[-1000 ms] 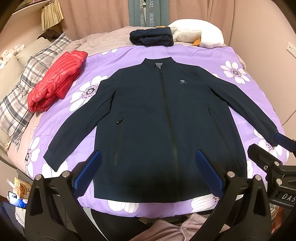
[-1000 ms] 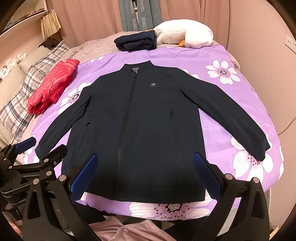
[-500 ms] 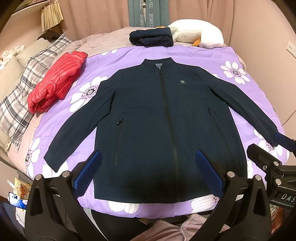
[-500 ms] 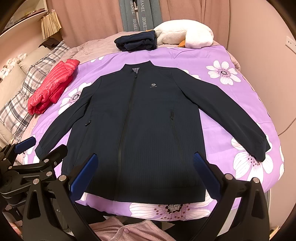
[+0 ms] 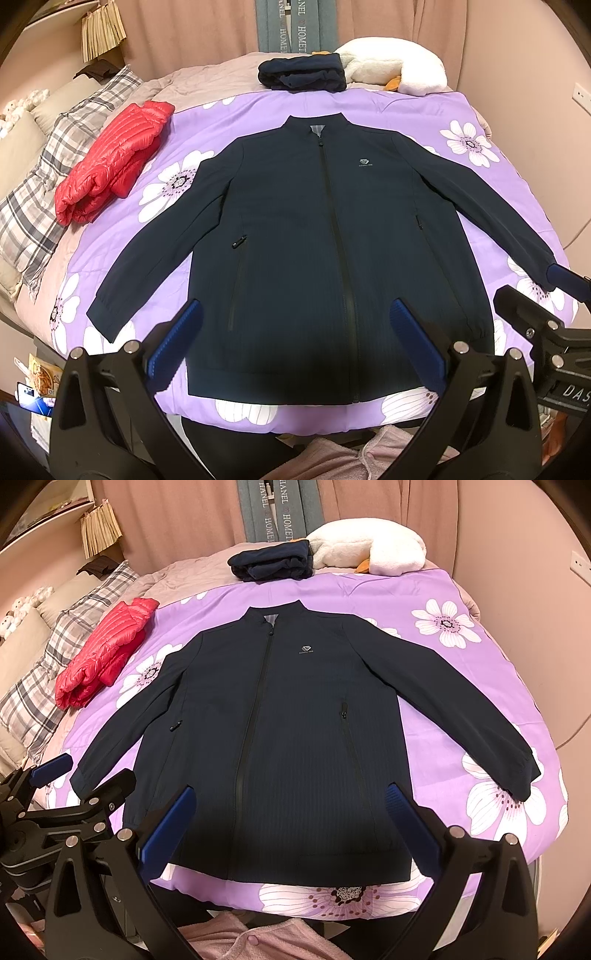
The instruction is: Fold large clothes
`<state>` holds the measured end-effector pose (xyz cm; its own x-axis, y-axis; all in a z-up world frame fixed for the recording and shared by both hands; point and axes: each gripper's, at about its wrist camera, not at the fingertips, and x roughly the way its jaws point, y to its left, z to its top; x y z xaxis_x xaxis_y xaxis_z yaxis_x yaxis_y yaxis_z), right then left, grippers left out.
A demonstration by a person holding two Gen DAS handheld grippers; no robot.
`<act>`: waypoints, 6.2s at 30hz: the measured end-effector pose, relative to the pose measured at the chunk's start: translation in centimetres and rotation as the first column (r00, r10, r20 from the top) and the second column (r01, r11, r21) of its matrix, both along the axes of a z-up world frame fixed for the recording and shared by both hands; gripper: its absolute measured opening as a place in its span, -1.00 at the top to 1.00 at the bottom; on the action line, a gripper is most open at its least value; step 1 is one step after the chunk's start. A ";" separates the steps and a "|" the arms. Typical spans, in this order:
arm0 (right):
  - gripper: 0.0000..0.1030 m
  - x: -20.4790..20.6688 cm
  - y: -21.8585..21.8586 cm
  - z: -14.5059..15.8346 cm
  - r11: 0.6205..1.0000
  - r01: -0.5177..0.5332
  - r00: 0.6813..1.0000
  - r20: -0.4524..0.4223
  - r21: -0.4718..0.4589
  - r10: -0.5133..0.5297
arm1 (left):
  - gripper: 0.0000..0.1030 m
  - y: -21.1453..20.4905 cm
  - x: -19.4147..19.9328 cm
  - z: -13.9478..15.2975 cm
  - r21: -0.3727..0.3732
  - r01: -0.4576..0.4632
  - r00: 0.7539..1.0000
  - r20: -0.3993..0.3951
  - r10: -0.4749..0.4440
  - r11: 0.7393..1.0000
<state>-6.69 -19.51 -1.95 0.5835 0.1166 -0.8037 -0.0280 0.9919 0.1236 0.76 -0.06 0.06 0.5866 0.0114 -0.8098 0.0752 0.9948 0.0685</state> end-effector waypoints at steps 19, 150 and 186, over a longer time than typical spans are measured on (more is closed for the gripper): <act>-0.97 0.1 -0.1 -0.2 1.000 -0.004 1.000 -0.001 0.003 0.004 | -0.96 0.0 0.0 -0.8 -0.003 -0.004 1.000 -0.004 0.004 1.000; 0.89 30.4 -8.4 -16.1 0.990 0.038 0.999 -0.037 0.136 -0.033 | 0.17 20.7 30.8 -24.0 -0.821 -0.350 0.910 -0.184 0.372 0.451; -0.07 28.5 -0.1 -16.1 0.977 -0.213 0.977 -0.019 0.002 0.213 | -0.85 13.7 29.7 -18.7 -0.301 -0.152 0.988 -0.076 0.135 0.942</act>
<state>21.82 -19.57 -18.04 0.5295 0.2370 -0.8145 -0.2366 0.9633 0.1265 30.45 13.60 -18.61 0.5528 -0.1600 -0.8178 -0.0744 0.9680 -0.2397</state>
